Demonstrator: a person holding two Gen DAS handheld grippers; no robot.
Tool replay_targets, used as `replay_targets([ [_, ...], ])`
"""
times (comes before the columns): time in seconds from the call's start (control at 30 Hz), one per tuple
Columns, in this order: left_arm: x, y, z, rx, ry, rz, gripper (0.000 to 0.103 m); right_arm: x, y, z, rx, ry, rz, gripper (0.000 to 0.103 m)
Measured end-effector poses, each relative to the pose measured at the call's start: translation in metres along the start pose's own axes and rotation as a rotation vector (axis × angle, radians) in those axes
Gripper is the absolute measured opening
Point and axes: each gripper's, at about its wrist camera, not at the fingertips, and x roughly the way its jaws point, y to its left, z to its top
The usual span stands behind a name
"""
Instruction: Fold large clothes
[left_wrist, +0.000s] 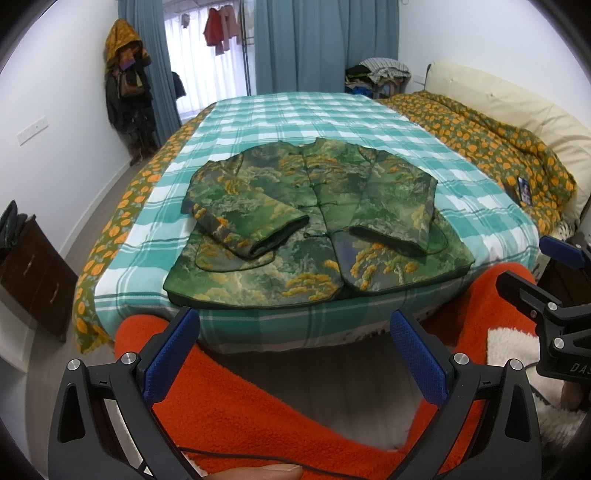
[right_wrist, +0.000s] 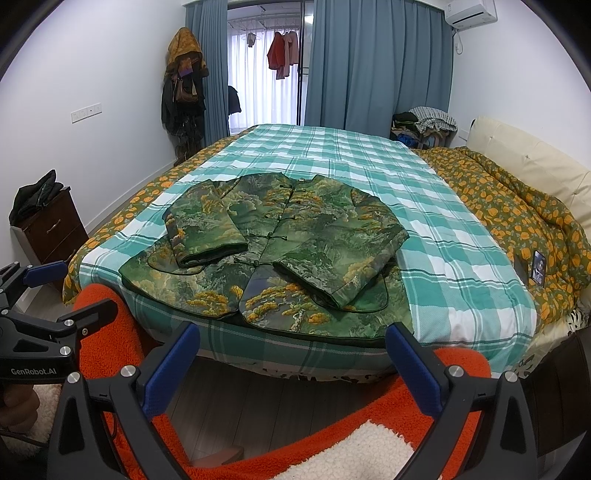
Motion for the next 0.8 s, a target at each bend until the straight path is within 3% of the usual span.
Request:
replay_targets([
  [0.8,0.0002,0.0001,0.0012,0.000,0.002,0.000,0.103,0.0012,-0.0012,0.0017,0.001,0.003,0.002,0.102],
])
